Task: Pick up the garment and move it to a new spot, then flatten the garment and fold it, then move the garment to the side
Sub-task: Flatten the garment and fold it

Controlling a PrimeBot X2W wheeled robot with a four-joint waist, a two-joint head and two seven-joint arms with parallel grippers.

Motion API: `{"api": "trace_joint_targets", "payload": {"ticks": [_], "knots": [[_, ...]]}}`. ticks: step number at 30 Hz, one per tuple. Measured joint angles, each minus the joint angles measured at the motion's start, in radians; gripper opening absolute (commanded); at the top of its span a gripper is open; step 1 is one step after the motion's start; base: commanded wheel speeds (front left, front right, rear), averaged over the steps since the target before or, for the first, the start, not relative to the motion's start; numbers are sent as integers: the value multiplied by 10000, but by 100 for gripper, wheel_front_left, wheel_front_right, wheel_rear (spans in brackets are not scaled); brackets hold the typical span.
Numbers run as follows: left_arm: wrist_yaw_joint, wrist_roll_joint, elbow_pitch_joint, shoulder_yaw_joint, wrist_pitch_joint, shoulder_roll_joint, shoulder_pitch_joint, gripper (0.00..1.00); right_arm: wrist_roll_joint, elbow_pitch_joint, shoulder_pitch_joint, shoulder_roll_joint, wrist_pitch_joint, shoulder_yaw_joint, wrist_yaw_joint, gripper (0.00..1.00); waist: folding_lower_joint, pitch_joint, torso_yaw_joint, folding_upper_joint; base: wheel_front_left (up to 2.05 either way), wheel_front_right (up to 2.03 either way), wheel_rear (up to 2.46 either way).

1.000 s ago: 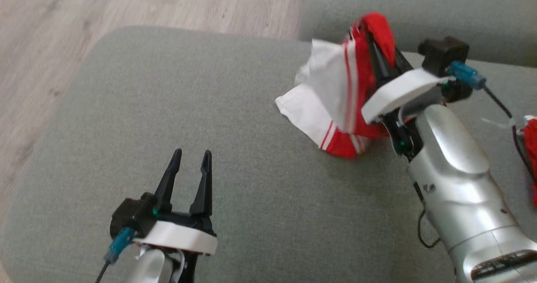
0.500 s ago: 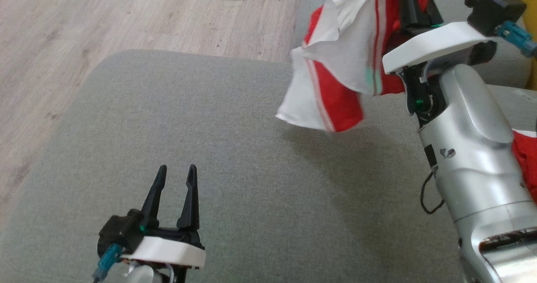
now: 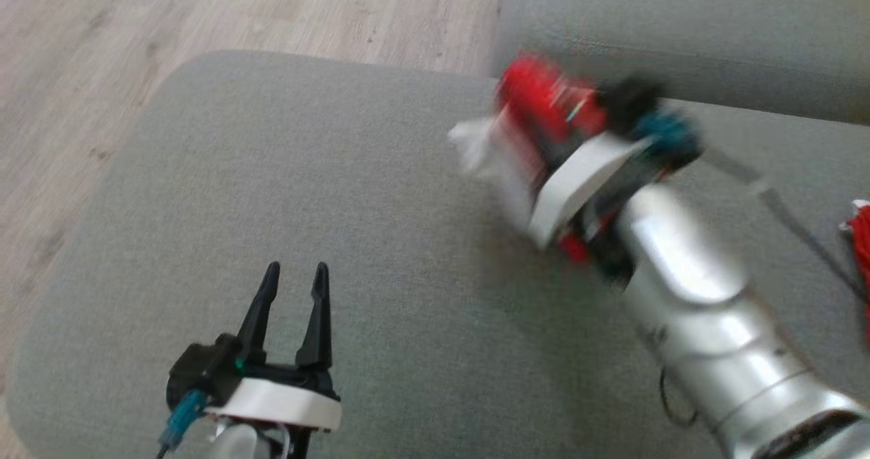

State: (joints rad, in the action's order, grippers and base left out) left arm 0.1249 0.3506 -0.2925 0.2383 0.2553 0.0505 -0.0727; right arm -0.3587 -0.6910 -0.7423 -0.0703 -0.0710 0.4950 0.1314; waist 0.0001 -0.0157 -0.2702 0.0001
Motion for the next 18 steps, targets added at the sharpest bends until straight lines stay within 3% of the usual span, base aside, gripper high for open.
{"api": "trace_joint_targets", "payload": {"ticks": [1, 2, 6, 9, 13, 18], "knots": [[0, 0, -23, 71, 0, 2, -89, 100, -178, -171, 125, 0, 144, 660, 0, 17, 0, -50, -63, 0, 0, 0, 0], [0, 0, -58, 180, 0, 0, -186, 100, -343, -393, 228, 0, 364, 1346, 0, 100, -1, -95, -136, 0, 0, 0, 0], [2, 4, -228, 472, 0, -4, -492, 100, -1108, -721, 569, 15, 742, 3436, 0, 100, -1, -227, -456, 0, 0, 0, 0], [0, 6, -265, 468, 0, -2, -502, 100, -1879, -619, 566, 40, 654, 4082, 0, 100, 0, -292, -551, 0, 0, 0, 0], [2, 6, -261, 234, 0, -4, -500, 100, -2452, -639, 422, 46, -167, 3848, 0, 100, -1, -266, -367, 0, 0, 0, 0], [2, 6, -48, -84, 0, -4, -482, 100, -2374, -1087, 12, 35, -1360, 2510, 0, 100, -1, -185, 123, 0, 0, 0, 0]]}}
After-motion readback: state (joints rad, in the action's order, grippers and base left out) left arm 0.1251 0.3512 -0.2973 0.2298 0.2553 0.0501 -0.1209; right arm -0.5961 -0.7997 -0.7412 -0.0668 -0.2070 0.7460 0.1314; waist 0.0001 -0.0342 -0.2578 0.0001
